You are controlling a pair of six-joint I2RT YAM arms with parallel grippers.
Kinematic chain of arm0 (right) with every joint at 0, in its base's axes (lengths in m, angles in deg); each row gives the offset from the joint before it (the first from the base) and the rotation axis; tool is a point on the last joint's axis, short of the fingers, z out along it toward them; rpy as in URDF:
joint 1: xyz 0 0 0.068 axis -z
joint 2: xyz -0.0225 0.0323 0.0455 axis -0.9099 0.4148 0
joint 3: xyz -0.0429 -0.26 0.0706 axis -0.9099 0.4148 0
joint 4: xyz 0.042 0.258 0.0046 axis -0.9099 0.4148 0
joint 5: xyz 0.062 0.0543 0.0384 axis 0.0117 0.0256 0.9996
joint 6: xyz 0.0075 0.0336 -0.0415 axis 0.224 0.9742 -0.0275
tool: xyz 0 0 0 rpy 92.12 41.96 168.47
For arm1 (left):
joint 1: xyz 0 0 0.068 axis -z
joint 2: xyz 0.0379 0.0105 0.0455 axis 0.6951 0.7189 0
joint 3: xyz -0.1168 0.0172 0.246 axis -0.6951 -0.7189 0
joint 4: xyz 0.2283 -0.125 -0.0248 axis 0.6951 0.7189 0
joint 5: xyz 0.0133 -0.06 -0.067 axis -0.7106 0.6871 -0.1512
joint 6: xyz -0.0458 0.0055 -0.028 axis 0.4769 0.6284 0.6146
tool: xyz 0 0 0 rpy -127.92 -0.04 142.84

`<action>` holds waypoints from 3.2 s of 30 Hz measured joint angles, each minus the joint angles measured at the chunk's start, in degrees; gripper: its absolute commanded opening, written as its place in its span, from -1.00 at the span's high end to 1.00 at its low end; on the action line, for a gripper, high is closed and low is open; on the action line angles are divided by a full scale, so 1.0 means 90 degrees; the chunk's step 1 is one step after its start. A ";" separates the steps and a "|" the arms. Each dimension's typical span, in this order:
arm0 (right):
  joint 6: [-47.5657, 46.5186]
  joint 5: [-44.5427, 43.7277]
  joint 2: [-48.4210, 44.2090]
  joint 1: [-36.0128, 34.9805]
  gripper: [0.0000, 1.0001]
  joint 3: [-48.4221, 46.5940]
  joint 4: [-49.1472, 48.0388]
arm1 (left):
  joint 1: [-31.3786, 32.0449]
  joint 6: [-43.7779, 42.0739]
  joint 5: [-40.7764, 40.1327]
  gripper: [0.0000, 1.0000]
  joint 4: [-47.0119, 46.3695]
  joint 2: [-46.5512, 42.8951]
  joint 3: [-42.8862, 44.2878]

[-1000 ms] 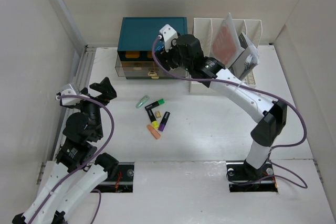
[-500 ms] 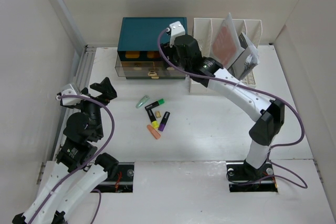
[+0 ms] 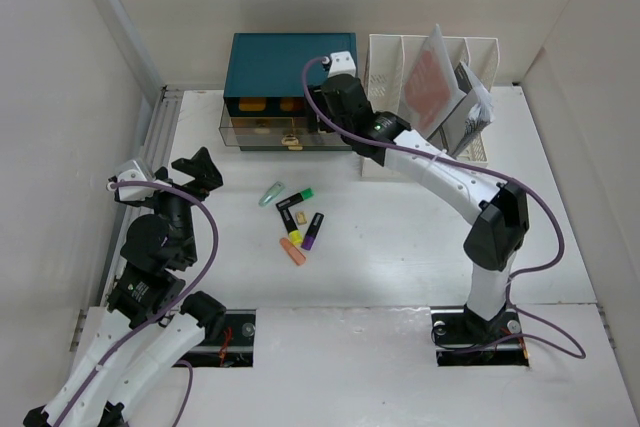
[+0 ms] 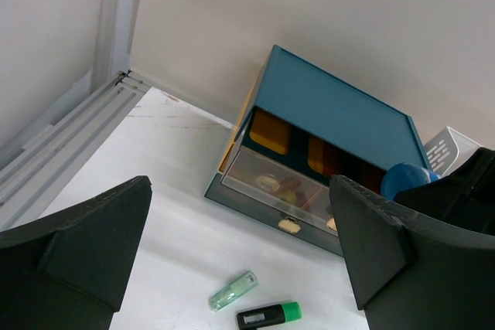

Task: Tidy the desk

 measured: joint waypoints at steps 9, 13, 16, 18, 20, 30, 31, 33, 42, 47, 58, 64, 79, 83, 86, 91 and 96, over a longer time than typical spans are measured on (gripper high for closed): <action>0.0226 -0.0090 0.0092 0.0000 0.53 0.0005 0.0129 | 0.0000 -0.0012 0.0000 -0.98 0.0000 0.0000 0.0000; 0.0243 -0.0104 0.0092 0.0017 0.02 0.0012 0.0134 | 0.0000 -0.0015 0.0000 -0.98 0.0002 0.0000 0.0000; 0.0267 -0.0087 0.0095 0.0034 -0.17 0.0041 0.0134 | 0.0000 -0.0015 0.0000 -0.98 0.0000 0.0000 0.0000; 0.0270 -0.0051 0.0092 0.0056 -0.38 0.0066 0.0138 | 0.0000 -0.0015 0.0000 -0.98 0.0002 0.0000 0.0000; 0.0262 -0.0007 0.0092 0.0085 -0.53 0.0092 0.0141 | 0.0000 -0.0015 0.0000 -0.98 0.0002 0.0000 0.0000; 0.0134 0.0146 0.0092 0.0131 -0.83 0.0117 -0.0010 | 0.0000 -0.0015 0.0000 -0.98 0.0002 0.0000 0.0000; 0.0114 0.0153 0.0090 0.0131 -0.83 0.0121 -0.0051 | 0.0000 -0.0015 0.0000 -0.98 0.0000 0.0000 0.0000; 0.0066 0.0168 0.0078 0.0131 -0.83 0.0165 -0.0138 | 0.0000 -0.0015 0.0000 -0.98 0.0000 0.0000 0.0000; -0.1258 0.0634 -0.0714 -0.0012 0.42 0.1003 -0.0831 | 0.0000 -0.0015 0.0000 -0.98 0.0000 0.0000 0.0000; -0.2297 0.2178 -0.1294 0.0027 1.00 0.1246 -0.1171 | 0.0000 -0.0015 0.0000 -0.98 0.0000 0.0000 0.0000; -0.4172 0.6509 0.0090 0.1107 0.93 -0.0197 0.0279 | 0.0000 -0.0017 0.0007 -0.98 0.0000 -0.0051 0.0000; -0.5081 0.7320 0.0884 0.1161 0.93 -0.0532 0.1494 | 0.0000 -0.0017 0.0015 -0.98 -0.0010 -0.0051 0.0000; -0.4153 0.3767 0.0544 0.0355 1.00 0.0406 0.0080 | 0.0000 -0.0068 0.0015 -0.98 -0.0046 -0.0051 0.0000; -0.3835 0.2028 0.0546 -0.0085 1.00 0.0641 -0.0498 | 0.0000 -0.0068 0.0015 -0.98 -0.0046 -0.0051 0.0000; -0.3684 0.1064 0.0561 -0.0223 1.00 0.0641 -0.0823 | 0.0000 -0.0068 0.0017 -0.98 -0.0046 -0.0051 0.0000; -0.3599 0.0119 0.0644 -0.0209 1.00 0.0641 -0.1377 | 0.0000 -0.0068 0.0015 -0.98 -0.0046 -0.0051 0.0000; -0.3650 -0.0457 0.0818 -0.0211 1.00 0.0644 -0.1838 | 0.0000 -0.0068 0.0017 -0.98 -0.0046 -0.0051 -0.0002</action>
